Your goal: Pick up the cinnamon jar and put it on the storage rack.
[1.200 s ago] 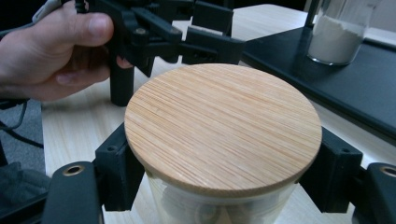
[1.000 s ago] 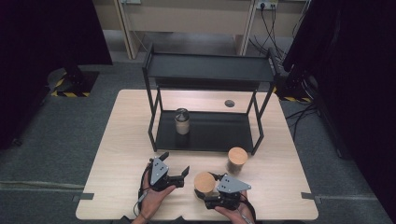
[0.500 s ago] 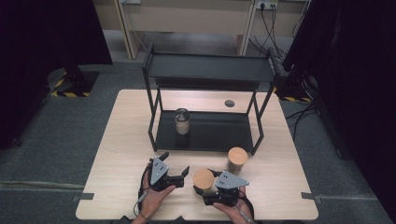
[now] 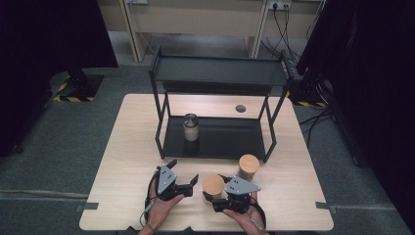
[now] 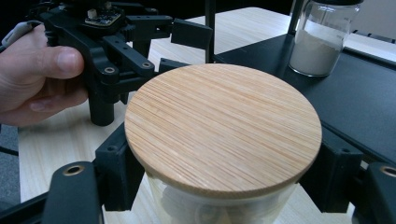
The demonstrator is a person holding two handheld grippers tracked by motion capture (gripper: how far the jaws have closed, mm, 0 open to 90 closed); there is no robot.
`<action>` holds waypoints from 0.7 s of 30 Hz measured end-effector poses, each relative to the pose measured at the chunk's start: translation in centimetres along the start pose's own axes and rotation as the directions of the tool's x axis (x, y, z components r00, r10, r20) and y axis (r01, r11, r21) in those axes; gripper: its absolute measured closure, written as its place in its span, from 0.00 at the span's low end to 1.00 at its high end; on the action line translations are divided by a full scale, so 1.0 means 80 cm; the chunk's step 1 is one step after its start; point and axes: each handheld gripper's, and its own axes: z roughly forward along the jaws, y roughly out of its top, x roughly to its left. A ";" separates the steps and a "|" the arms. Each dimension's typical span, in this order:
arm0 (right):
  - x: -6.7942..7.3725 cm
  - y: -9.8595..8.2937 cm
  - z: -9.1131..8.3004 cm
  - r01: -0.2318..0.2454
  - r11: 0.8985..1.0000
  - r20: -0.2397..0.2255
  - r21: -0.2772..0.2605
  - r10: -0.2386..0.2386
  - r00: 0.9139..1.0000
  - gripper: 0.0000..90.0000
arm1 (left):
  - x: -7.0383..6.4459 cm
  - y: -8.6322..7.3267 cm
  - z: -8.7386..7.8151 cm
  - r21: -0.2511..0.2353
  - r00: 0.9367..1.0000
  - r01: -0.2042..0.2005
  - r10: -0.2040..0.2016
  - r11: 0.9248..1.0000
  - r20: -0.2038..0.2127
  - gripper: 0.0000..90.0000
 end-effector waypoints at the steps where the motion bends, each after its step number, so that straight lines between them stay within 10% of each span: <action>1: 0.000 0.001 0.000 0.001 1.000 0.001 0.000 -0.001 1.000 0.29 | 0.000 0.000 0.000 0.000 1.000 0.000 0.000 1.000 0.000 0.04; 21: -0.002 0.011 0.004 -0.008 1.000 0.011 0.017 0.007 1.000 0.29 | 0.000 0.000 0.000 0.000 1.000 -0.001 0.001 1.000 0.000 0.04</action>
